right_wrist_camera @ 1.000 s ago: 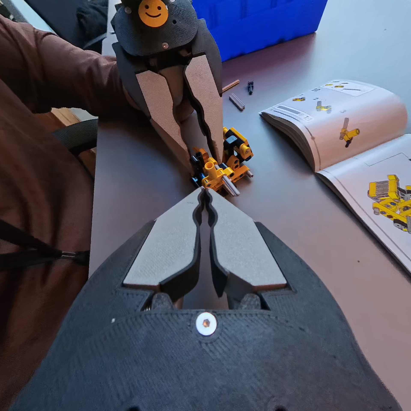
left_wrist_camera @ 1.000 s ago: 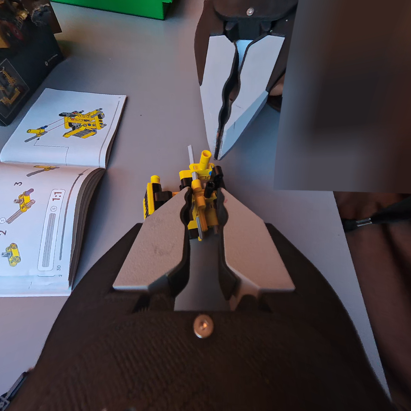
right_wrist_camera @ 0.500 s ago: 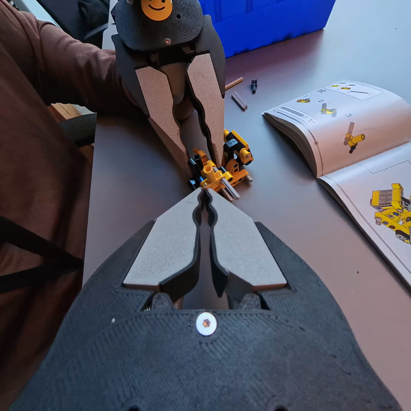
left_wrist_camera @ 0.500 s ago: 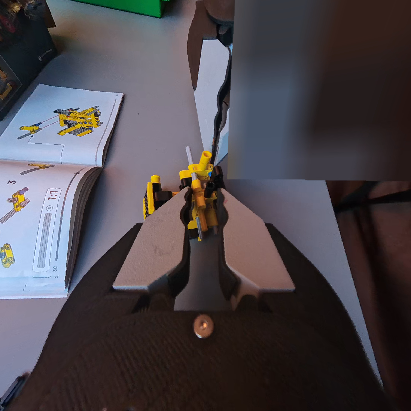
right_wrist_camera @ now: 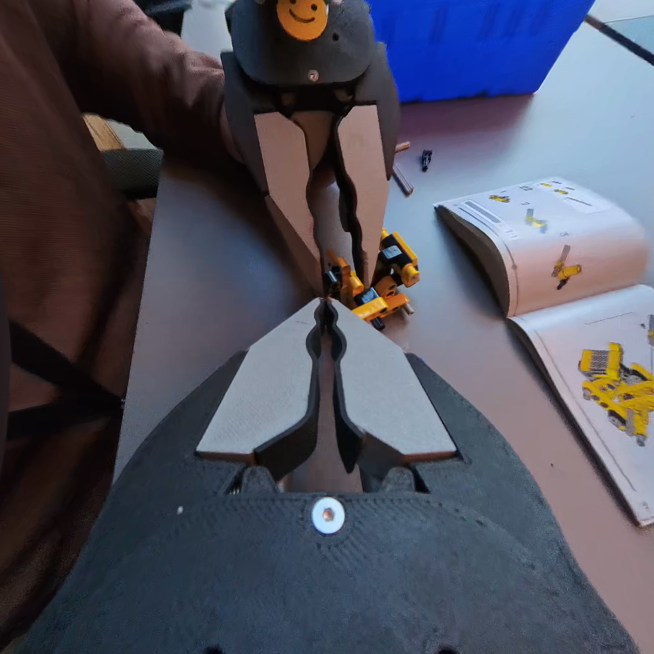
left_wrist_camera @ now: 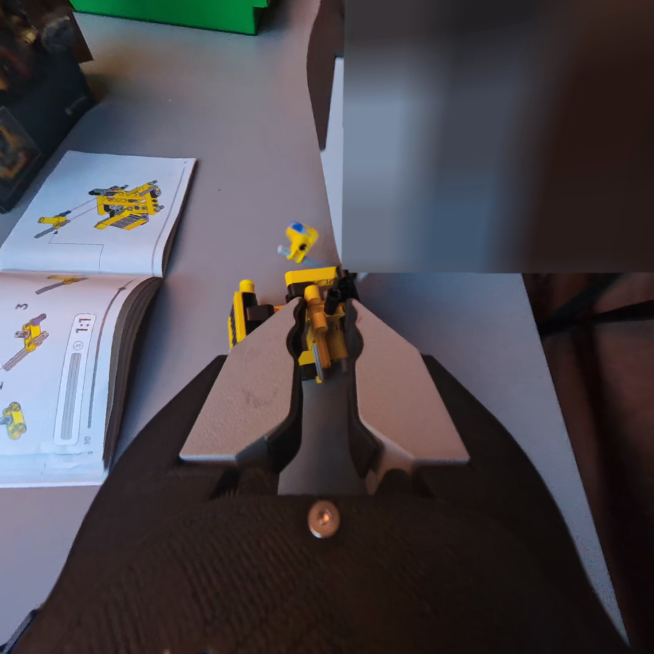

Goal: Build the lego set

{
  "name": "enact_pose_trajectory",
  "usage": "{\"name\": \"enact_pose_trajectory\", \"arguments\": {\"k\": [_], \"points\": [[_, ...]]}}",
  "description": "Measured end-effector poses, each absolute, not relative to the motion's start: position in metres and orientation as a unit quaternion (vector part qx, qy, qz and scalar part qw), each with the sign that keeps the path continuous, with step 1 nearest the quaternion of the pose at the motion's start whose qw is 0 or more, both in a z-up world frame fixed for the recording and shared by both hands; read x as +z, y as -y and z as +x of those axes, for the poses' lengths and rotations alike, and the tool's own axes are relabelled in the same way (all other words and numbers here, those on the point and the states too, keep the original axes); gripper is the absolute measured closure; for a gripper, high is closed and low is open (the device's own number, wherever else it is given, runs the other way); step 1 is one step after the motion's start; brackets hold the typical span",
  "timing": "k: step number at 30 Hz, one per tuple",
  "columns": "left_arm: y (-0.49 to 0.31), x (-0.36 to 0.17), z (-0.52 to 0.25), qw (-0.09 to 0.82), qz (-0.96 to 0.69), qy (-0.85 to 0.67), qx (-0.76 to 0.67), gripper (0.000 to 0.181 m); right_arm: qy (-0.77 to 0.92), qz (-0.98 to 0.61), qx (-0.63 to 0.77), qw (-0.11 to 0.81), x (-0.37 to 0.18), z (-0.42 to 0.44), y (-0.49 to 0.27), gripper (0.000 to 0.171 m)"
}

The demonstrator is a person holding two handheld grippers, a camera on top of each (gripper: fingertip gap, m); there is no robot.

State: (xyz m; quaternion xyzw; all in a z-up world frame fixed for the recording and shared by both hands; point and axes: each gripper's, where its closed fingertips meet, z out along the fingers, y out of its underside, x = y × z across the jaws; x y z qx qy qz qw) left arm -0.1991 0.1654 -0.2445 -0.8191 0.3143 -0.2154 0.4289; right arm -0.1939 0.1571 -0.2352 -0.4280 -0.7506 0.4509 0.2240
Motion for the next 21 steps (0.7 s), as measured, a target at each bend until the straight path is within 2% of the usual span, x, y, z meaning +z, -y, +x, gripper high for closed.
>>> {"name": "enact_pose_trajectory", "arguments": {"k": [5, 9, 16, 21], "points": [[-0.166, -0.245, -0.200, 0.418, -0.823, -0.300, -0.239, 0.162, 0.710, -0.446, 0.521, 0.161, -0.226, -0.182, -0.167, 0.171], [-0.165, -0.245, -0.200, 0.415, -0.822, -0.301, -0.247, 0.162, 0.686, -0.499, 0.476, 0.231, -0.228, -0.174, -0.216, 0.171], [-0.164, -0.244, -0.203, 0.413, -0.818, -0.312, -0.251, 0.162, 0.629, -0.552, 0.464, 0.290, -0.221, -0.151, -0.276, 0.171], [-0.163, -0.242, -0.203, 0.412, -0.815, -0.306, -0.268, 0.158, 0.647, -0.565, 0.414, 0.301, -0.235, -0.142, -0.291, 0.171]]}}
